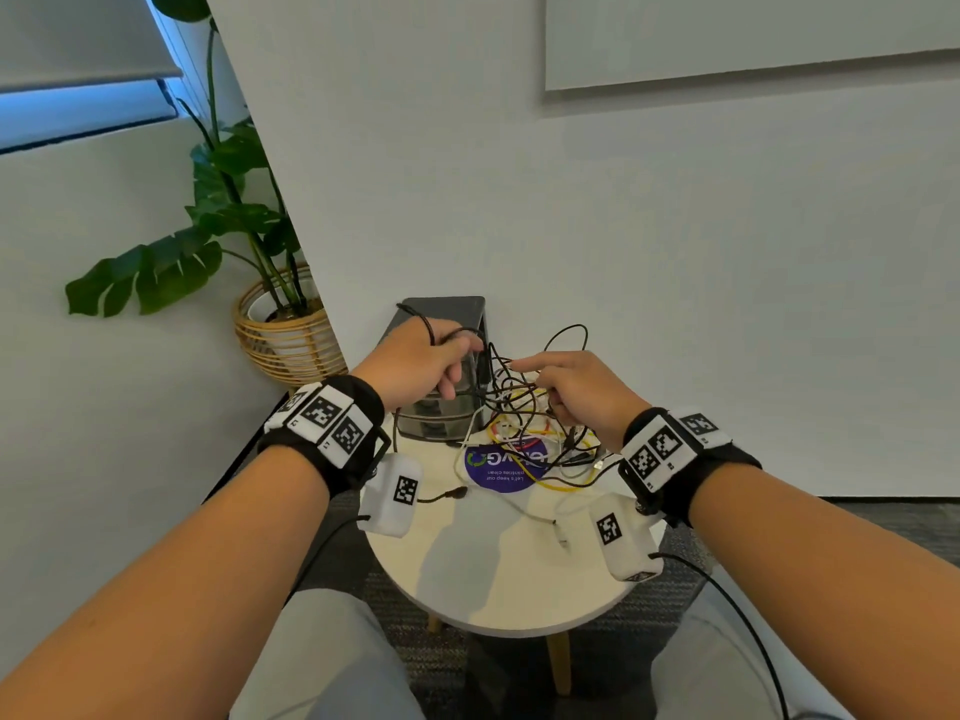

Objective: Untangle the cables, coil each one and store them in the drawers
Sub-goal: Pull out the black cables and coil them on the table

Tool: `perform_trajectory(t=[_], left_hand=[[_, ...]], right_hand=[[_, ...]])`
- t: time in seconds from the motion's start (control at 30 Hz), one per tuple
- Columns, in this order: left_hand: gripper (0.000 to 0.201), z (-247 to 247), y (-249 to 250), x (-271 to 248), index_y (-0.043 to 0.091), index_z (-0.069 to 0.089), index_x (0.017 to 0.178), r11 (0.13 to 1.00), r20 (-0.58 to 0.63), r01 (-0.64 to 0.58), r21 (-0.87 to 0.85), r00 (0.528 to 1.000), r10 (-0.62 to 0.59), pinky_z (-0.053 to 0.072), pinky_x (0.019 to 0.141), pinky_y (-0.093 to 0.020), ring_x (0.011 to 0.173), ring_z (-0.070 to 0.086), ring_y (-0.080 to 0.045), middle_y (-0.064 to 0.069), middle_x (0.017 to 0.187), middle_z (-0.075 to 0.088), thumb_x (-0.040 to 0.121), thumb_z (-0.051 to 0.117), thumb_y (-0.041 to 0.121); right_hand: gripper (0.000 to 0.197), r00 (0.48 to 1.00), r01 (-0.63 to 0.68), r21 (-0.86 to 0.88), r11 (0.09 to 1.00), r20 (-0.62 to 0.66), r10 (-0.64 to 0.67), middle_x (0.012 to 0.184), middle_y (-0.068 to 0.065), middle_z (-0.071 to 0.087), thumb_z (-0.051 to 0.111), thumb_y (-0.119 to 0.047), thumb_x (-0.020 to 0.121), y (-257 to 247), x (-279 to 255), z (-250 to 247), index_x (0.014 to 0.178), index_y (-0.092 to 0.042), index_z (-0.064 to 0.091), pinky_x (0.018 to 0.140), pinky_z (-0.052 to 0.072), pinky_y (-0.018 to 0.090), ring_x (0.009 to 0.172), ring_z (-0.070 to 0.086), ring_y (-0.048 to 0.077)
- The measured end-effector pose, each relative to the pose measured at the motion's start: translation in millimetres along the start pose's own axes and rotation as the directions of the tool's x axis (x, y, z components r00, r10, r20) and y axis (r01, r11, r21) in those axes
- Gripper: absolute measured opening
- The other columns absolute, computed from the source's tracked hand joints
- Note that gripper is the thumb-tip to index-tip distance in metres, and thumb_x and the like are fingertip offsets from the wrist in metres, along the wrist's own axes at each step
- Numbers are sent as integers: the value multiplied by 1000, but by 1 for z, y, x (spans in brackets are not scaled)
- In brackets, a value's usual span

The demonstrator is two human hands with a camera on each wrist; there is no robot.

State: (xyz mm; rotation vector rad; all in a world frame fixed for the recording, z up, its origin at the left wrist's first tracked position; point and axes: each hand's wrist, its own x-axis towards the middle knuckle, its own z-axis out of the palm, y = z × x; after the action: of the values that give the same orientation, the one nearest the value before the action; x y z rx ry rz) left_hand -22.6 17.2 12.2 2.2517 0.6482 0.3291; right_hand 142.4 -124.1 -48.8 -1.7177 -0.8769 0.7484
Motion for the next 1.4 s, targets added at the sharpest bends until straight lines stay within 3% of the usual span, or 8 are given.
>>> perform_trajectory(t=[0.13, 0.23, 0.37, 0.47, 0.8, 0.97, 1.13, 1.4], left_hand=[[24, -11, -1, 2, 15, 72, 108, 992, -152, 23, -126, 987, -42, 54, 89, -36, 77, 77, -23, -5, 73, 69, 107, 47, 16], [19, -18, 0, 1, 11, 72, 106, 976, -231, 8, -218, 971, -59, 55, 94, -31, 79, 77, -19, -6, 75, 72, 105, 53, 15], [30, -27, 22, -9, 15, 60, 136, 886, -196, -32, -463, 978, -67, 39, 44, -11, 90, 76, -10, -10, 106, 76, 109, 47, 19], [37, -34, 43, -16, 27, 48, 147, 831, -152, -88, -549, 988, 5, 21, 38, -18, 105, 74, -17, -2, 119, 75, 111, 41, 32], [39, -42, 57, -25, 22, 59, 139, 901, -124, -135, -413, 988, 91, 11, 46, -32, 57, 62, -21, -10, 98, 76, 111, 35, 36], [41, -43, 66, -34, 21, 61, 138, 870, -99, -242, -429, 970, 221, 15, 39, -29, 46, 47, -19, -12, 89, 69, 112, 31, 31], [42, -55, 80, -45, 20, 60, 140, 812, -148, -366, -454, 930, 336, 16, 37, -27, 44, 46, -17, -10, 85, 66, 113, 29, 29], [41, -52, 76, -47, 17, 63, 134, 779, -199, -389, -492, 921, 335, 12, 37, -30, 40, 46, -14, 0, 84, 69, 112, 31, 30]], right_hand=[[21, 987, 85, -196, 977, -120, -110, 91, -6, 76, 59, -20, 101, 8, 4, -12, 98, -13, 79, 70, 50, 28, 74, 67, 3], [22, 985, 52, -281, 958, -146, -97, 79, -2, 69, 64, -23, 98, 16, 7, -22, 83, -11, 75, 68, 47, 30, 77, 62, 18], [22, 986, 17, -168, 986, -162, -44, 71, -7, 60, 62, -21, 99, 23, 9, -29, 82, -12, 72, 63, 38, 26, 66, 50, 8], [22, 993, -35, -30, 999, -113, 32, 70, -1, 54, 53, -17, 103, 28, 9, -28, 88, -11, 68, 60, 37, 25, 63, 47, 12], [11, 989, -25, -353, 935, -146, -29, 115, 6, 57, 51, -22, 101, 17, 8, -23, 107, -18, 59, 76, 42, 32, 101, 56, 23], [21, 994, 63, -269, 961, 109, -34, 117, 8, 68, 57, -15, 80, 5, -6, -13, 98, -18, 68, 103, 46, 43, 113, 61, 27], [41, 962, -57, -228, 972, 249, 115, 88, 25, 69, 60, -18, 68, 18, -10, -7, 98, 7, 72, 84, 58, 38, 91, 70, 41], [27, 877, 71, -454, 888, 452, 161, 97, -12, 60, 57, -4, 92, 43, -6, 11, 104, -22, 73, 71, 44, 24, 88, 54, 7]])
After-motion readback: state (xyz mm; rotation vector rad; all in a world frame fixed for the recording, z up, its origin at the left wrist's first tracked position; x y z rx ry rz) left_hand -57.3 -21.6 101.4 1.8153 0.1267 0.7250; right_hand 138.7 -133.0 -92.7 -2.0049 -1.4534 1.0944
